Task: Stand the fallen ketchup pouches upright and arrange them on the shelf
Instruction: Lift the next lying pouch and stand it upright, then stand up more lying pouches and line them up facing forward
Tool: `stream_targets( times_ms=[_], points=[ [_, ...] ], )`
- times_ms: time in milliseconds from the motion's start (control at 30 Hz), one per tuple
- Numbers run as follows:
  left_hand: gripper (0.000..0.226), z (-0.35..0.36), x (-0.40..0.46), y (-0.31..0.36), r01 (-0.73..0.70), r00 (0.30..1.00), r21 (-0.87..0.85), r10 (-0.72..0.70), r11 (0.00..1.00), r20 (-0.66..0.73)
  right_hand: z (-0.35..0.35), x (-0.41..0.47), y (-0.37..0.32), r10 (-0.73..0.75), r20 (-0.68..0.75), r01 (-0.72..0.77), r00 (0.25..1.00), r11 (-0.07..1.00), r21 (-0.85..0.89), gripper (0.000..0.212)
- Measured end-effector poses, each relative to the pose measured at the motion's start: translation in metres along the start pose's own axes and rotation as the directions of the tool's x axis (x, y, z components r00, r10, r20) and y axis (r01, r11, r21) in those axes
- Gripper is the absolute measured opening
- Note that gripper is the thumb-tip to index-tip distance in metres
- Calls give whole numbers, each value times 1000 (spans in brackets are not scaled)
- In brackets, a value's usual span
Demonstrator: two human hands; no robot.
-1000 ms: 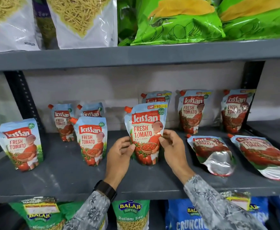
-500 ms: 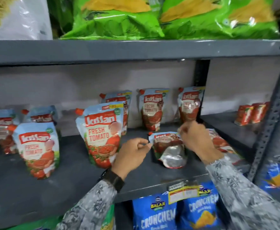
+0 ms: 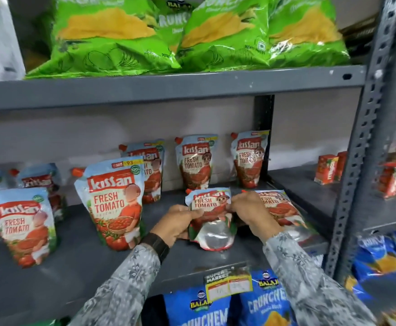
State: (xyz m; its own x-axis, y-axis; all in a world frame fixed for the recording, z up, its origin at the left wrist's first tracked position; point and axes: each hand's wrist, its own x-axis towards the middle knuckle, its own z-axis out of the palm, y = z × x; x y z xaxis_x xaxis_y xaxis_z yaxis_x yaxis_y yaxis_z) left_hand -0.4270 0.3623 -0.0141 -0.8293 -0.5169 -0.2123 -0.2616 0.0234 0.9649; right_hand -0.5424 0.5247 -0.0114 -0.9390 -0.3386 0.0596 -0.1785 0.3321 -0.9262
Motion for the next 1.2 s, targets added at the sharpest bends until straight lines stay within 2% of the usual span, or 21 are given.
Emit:
stream_targets(
  times_ms=[67, 133, 233, 300, 367, 433, 600, 700, 733, 800, 833, 867, 900, 967, 1033, 1067, 1133, 1200],
  points=[
    [30, -1, -5, 0, -142, 990, -7, 142, 990, -22, 3, -7, -5, -36, -17, 38, 999, 988, 147, 27],
    [26, -7, -11, 4, -312, 946, 36, 314, 949, -79, 5, -12, -13, -122, -41, 129, 992, 956, 262, 37],
    [37, -15, -16, 11, -484, 849, 143, 503, 863, -163, 8, -13, -26, -284, -145, 315, 948, 901, 299, 31],
    [42, -16, -17, 13, -533, 797, 199, 567, 822, -210, 12, -13, -30, -331, -210, 384, 920, 867, 316, 34],
    [43, -15, -17, 8, -539, 771, 240, 587, 808, -246, 20, -15, -26, -345, -225, 405, 911, 850, 338, 41],
    [45, -13, -16, -5, -518, 780, 258, 574, 815, -249, 28, -19, -13, -340, -203, 391, 918, 864, 319, 43],
    [54, -12, -14, -17, -484, 815, 253, 536, 838, -218, 37, -23, 5, -319, -160, 355, 934, 884, 304, 30],
    [62, -13, -21, -12, -460, 819, 253, 517, 851, -250, 27, -21, -2, -319, -90, 332, 943, 912, 240, 35],
    [63, -12, -25, -11, -454, 792, 263, 521, 852, -319, 18, -21, -4, -336, -84, 346, 938, 917, 197, 38],
    [54, -6, -37, -11, -499, 666, 289, 575, 817, -475, -5, -21, -7, -394, -142, 407, 908, 910, 83, 39],
    [47, -1, -42, -11, -545, 600, 308, 619, 780, -506, -20, -21, -8, -435, -196, 445, 879, 896, 10, 37],
    [39, 6, -46, -9, -583, 566, 326, 660, 744, -494, -37, -20, -7, -473, -245, 471, 846, 879, -72, 34],
    [32, 15, -47, -7, -607, 570, 334, 688, 721, -450, -55, -18, -4, -498, -275, 470, 823, 867, -164, 30],
    [19, 37, -46, 1, -614, 644, 328, 696, 718, -317, -85, -12, 1, -487, -261, 379, 833, 847, -373, 26],
    [15, 67, -39, 9, -568, 738, 377, 656, 732, -161, -112, -3, 8, -365, -191, 208, 911, 808, -551, 25],
    [20, 82, -33, 12, -522, 779, 459, 621, 719, -86, -120, 2, 11, -264, -160, 121, 951, 795, -594, 26],
    [37, 110, -18, 17, -396, 877, 615, 480, 681, 33, -131, 10, 17, -56, -114, -31, 992, 758, -651, 35],
    [52, 130, -1, 23, -249, 963, 621, 258, 744, 78, -132, 15, 22, 70, -18, -63, 997, 724, -687, 41]
  ],
)
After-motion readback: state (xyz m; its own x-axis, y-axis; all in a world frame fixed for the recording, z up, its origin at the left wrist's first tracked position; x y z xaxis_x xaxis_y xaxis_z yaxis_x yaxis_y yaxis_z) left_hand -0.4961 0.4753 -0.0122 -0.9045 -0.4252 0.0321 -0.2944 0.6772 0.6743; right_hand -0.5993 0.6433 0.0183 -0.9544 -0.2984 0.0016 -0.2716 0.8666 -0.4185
